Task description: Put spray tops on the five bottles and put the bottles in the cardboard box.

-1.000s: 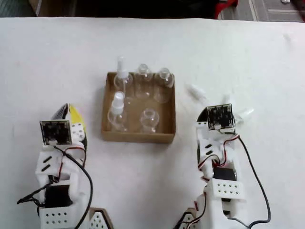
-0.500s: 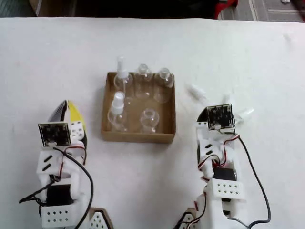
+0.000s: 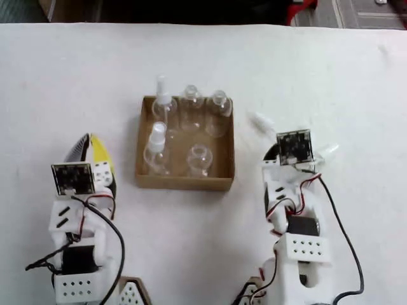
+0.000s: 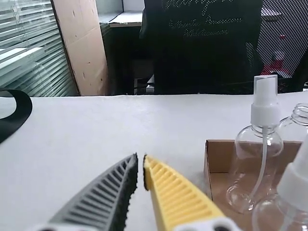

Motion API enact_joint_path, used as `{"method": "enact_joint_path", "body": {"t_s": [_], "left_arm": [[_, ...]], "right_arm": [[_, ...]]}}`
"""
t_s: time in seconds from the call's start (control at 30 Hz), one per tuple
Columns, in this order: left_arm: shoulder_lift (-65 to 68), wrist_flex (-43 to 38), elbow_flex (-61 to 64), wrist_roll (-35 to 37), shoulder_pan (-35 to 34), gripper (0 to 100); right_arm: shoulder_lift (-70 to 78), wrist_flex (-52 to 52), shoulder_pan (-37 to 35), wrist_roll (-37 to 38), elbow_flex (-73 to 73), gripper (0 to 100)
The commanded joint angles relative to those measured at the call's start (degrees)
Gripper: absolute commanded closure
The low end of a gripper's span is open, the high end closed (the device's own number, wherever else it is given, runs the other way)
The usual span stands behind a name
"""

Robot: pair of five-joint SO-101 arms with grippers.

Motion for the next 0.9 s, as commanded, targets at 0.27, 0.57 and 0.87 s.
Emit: {"method": "enact_joint_path", "body": {"t_s": [0.27, 0.57, 0.87], "left_arm": [[-0.57, -0.70, -0.26, 0.53, -0.40, 98], [-0.57, -0.79, -0.26, 0.53, -0.40, 98], [-0.57, -0.79, 0.00, -3.52, 2.24, 98]], "right_arm": [[25.63, 5.41, 3.30, -5.01, -19.08, 84.0], [56.84, 19.47, 12.18, -9.93, -47.12, 84.0], [59.82, 28.97, 11.47, -10.20, -54.68, 83.8]]}}
